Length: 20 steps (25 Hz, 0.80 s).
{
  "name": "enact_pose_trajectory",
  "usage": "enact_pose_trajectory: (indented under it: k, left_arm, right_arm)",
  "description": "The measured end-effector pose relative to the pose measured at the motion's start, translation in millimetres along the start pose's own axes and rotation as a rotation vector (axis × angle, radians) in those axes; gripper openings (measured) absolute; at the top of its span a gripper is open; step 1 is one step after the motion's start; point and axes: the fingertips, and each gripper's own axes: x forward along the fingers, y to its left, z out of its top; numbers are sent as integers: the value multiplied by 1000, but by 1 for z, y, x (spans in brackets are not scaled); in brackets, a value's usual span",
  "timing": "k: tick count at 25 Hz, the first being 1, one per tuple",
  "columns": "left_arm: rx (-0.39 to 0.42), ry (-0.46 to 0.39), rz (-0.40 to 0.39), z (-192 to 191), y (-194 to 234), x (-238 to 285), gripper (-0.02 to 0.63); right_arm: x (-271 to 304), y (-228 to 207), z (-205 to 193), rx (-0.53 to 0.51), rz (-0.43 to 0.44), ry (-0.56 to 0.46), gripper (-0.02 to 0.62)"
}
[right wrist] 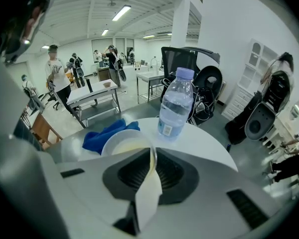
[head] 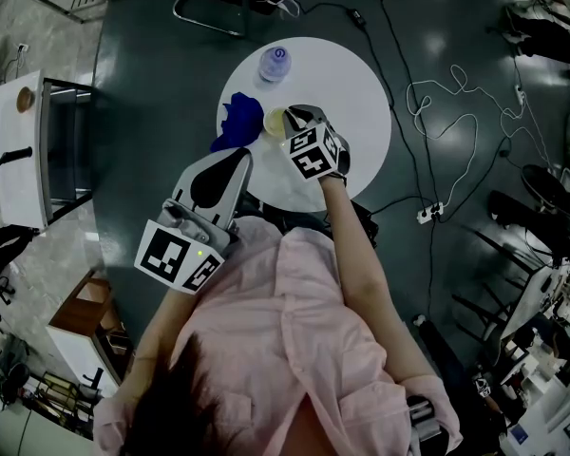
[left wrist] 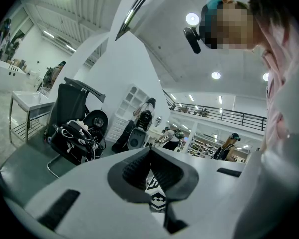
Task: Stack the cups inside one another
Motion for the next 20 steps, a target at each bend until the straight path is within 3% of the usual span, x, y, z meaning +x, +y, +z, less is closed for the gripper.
enact_pose_trajectory:
  k: [20]
  left_arm:
    - [3, 4, -8, -2, -1, -1, 15]
  right_arm:
    - [-6, 2, 4, 30, 13, -36, 43]
